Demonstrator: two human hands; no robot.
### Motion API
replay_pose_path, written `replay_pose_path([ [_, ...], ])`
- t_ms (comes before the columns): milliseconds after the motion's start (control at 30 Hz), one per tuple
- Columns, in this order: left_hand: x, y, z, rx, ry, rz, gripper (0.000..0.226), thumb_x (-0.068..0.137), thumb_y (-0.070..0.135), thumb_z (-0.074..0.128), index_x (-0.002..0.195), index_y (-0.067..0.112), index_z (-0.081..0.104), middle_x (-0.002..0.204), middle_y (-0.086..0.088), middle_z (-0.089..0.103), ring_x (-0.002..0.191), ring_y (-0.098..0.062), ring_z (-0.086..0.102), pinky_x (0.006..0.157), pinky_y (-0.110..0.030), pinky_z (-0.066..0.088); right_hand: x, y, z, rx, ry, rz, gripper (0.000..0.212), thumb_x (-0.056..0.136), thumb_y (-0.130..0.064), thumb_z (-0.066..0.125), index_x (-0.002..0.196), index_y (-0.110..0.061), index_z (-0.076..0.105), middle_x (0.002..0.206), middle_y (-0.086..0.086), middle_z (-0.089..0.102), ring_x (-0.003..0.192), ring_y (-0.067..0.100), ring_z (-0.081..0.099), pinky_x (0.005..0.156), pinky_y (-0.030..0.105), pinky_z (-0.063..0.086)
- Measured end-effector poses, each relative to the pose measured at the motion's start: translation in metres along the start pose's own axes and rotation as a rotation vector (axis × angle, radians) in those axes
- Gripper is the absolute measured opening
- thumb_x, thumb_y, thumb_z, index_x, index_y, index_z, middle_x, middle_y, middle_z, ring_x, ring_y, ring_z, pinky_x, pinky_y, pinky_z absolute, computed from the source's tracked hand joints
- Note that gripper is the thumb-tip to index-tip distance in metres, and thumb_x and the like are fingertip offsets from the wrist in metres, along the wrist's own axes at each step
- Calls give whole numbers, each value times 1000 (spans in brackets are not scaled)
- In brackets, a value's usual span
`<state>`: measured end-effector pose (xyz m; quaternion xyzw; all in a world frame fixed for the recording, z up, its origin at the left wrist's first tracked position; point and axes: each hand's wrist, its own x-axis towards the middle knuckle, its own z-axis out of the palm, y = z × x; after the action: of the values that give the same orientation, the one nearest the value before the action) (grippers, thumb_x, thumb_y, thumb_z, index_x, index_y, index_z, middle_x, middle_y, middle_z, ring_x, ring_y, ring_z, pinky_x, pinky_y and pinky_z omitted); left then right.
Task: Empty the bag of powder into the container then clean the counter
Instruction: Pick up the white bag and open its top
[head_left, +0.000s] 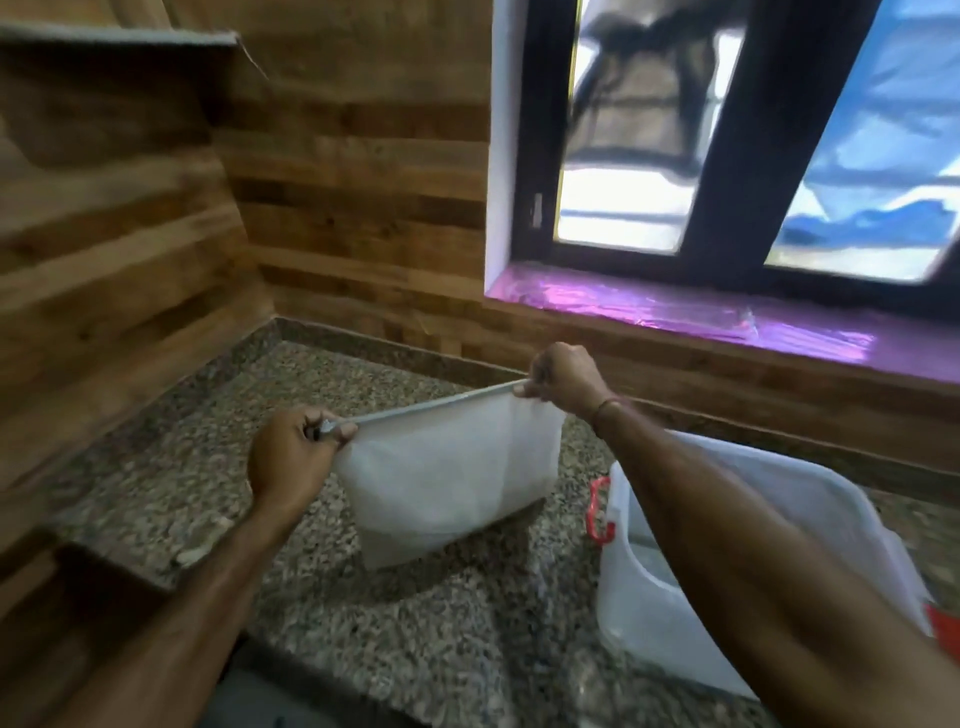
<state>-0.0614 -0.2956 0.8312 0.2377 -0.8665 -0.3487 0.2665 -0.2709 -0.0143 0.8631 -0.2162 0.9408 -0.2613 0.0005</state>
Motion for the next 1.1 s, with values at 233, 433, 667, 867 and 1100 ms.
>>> replay_pose_path([
  [233, -60, -34, 14, 59, 3, -153, 15, 83, 35, 82, 80, 21, 78, 74, 5, 72, 70, -20, 67, 58, -33, 46, -35, 17, 47, 27, -16, 10, 25, 68, -34, 93, 65, -20, 72, 67, -7, 63, 72, 14, 60, 65, 27, 40],
  [433, -91, -50, -1, 216, -32, -91, 21, 82, 35, 83, 73, 19, 73, 69, 5, 71, 65, -15, 66, 52, -26, 40, -53, 13, 71, -72, -46, -38, 10, 78, -19, 82, 72, -22, 75, 73, -6, 68, 82, 22, 70, 63, 26, 40],
  [667, -83, -54, -38, 191, -180, -20, 15, 84, 36, 83, 77, 24, 76, 73, 17, 71, 70, -3, 67, 67, -34, 58, -110, -35, 103, -138, 124, -225, 35, 86, -36, 78, 120, -27, 72, 123, -5, 65, 117, 21, 50, 89, 29, 40],
  [867, -62, -45, -63, 146, -242, 44, 9, 84, 35, 82, 80, 29, 78, 76, 19, 73, 75, 2, 69, 72, -32, 59, -138, -127, 159, 30, -131, -500, 47, 87, -46, 73, 129, -28, 67, 115, -4, 55, 102, 10, 50, 80, 18, 41],
  [1100, -44, -39, -69, -151, -254, 72, 6, 89, 19, 78, 84, 22, 78, 82, 9, 78, 82, -1, 73, 81, -34, 62, -128, -162, 179, 330, -154, -428, 30, 90, -36, 71, 68, -16, 69, 65, -2, 56, 65, 16, 52, 57, 30, 36],
])
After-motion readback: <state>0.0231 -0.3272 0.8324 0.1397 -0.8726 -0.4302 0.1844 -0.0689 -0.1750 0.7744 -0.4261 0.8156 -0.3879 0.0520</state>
